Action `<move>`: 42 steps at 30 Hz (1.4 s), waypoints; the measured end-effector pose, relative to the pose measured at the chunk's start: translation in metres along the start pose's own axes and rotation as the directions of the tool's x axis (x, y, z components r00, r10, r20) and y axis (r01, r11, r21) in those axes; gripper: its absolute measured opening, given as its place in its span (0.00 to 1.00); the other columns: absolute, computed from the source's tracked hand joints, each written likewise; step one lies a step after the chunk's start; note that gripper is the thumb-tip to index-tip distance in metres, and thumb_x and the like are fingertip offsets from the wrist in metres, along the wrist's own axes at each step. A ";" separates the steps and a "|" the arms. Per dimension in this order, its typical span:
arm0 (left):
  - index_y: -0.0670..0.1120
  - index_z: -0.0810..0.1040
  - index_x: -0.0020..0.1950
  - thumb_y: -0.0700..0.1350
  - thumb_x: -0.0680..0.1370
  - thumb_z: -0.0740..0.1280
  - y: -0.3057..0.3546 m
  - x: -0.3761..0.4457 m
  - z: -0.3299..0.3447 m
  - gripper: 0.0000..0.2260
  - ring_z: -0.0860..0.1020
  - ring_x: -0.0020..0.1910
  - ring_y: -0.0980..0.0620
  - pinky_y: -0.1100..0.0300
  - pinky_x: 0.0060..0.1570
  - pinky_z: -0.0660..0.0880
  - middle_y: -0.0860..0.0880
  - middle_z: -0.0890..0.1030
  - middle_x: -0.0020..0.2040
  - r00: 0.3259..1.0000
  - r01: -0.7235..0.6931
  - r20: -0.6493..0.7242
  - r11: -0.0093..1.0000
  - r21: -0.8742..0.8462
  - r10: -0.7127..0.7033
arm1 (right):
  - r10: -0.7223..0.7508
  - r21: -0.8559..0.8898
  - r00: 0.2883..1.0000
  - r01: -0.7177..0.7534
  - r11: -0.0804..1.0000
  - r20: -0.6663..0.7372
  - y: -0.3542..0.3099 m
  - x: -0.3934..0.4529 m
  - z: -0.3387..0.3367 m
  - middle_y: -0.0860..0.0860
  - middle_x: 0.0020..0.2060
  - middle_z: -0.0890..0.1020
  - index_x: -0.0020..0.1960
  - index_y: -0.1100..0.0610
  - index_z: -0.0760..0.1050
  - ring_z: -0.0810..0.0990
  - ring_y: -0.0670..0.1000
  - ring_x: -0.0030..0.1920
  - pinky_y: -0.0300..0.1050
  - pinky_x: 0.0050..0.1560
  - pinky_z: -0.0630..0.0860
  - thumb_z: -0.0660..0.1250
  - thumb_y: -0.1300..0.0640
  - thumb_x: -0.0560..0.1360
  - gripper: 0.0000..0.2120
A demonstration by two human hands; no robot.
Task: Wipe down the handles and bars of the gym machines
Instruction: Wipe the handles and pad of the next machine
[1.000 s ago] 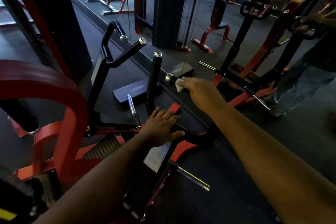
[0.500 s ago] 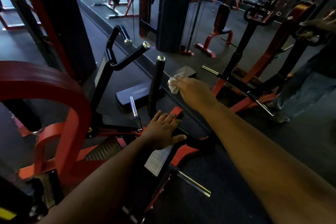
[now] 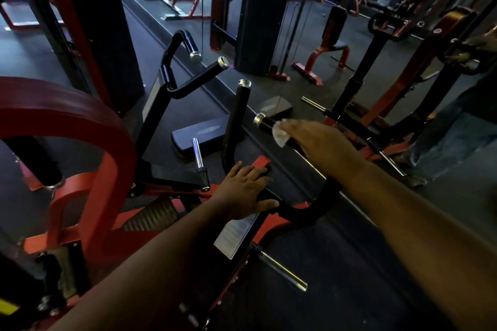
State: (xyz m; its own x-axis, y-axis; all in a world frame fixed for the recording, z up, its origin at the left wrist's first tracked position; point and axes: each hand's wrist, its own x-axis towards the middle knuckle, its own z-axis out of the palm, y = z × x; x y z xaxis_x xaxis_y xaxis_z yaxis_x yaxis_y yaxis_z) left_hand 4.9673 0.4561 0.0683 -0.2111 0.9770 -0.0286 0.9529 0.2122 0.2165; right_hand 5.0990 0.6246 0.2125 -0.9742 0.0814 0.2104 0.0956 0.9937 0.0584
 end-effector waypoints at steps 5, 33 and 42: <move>0.54 0.61 0.82 0.74 0.80 0.50 -0.001 -0.003 0.005 0.36 0.55 0.82 0.45 0.40 0.80 0.43 0.49 0.58 0.83 1.000 0.008 -0.006 1.000 0.010 -0.008 | 0.070 0.097 0.997 -0.066 0.993 -0.042 -0.026 0.043 0.019 0.56 0.67 0.79 0.72 0.54 0.75 0.79 0.57 0.64 0.50 0.63 0.75 0.63 0.61 0.82 0.18; 0.58 0.63 0.80 0.78 0.72 0.42 -0.005 0.003 0.008 0.43 0.56 0.81 0.47 0.42 0.80 0.44 0.51 0.60 0.82 0.999 0.028 -0.016 0.999 0.032 -0.027 | 0.392 0.342 0.915 -0.339 0.877 -0.097 0.000 -0.076 0.019 0.53 0.71 0.76 0.71 0.54 0.76 0.74 0.49 0.71 0.43 0.72 0.68 0.62 0.69 0.80 0.23; 0.59 0.64 0.79 0.81 0.70 0.39 -0.006 0.006 0.008 0.45 0.56 0.81 0.46 0.41 0.80 0.46 0.50 0.60 0.82 0.999 0.034 -0.006 0.999 0.036 -0.033 | 0.545 0.373 0.806 -0.444 0.814 -0.231 -0.022 -0.106 0.030 0.55 0.71 0.76 0.72 0.59 0.74 0.74 0.51 0.72 0.49 0.72 0.72 0.60 0.65 0.82 0.20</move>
State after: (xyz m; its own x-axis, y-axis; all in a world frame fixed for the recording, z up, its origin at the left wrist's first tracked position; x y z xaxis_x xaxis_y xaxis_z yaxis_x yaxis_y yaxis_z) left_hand 4.9624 0.4606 0.0589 -0.2443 0.9693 -0.0295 0.9524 0.2455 0.1805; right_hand 5.1940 0.5965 0.1600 -0.6856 0.5898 0.4267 0.4345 0.8018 -0.4102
